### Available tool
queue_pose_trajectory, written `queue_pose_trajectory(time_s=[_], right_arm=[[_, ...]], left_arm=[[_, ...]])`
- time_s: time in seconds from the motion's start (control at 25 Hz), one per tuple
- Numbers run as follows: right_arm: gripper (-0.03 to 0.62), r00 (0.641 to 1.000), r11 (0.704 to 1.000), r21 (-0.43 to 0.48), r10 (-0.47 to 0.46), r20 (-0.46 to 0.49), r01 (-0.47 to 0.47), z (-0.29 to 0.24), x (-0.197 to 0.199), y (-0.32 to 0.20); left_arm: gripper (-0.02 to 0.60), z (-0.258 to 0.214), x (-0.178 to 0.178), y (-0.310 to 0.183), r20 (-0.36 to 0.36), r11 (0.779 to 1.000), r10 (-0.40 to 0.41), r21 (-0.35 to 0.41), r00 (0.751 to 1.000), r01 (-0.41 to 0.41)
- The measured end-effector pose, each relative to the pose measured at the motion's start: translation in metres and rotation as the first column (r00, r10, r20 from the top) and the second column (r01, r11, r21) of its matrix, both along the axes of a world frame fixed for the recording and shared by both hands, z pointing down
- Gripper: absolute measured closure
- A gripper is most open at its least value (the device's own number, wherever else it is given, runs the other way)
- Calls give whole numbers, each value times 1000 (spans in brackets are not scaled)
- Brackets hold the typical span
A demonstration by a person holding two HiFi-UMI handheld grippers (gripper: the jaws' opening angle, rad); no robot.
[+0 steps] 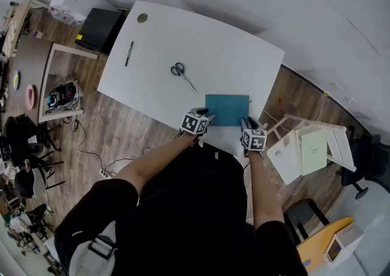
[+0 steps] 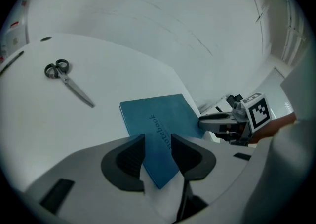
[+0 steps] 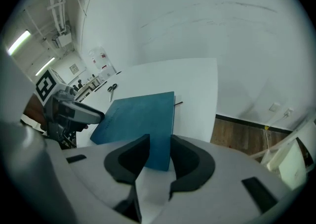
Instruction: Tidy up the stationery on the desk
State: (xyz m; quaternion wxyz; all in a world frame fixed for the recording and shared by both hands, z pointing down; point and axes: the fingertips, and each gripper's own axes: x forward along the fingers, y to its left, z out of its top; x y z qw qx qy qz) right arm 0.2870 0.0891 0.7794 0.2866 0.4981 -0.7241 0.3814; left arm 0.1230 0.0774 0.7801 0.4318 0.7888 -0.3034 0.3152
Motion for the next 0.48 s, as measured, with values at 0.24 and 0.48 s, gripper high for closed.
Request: queue_pose_trajectory(time_s=[0.24, 0.48], right_arm=[[468, 995, 994, -58, 93, 27, -91, 1, -11, 48], [461, 988, 988, -72, 141, 59, -137, 6, -17, 62]], left_arm=[[413, -4, 17, -37, 14, 996, 73, 50, 997, -73], [413, 4, 35, -53, 24, 987, 146, 70, 989, -148]])
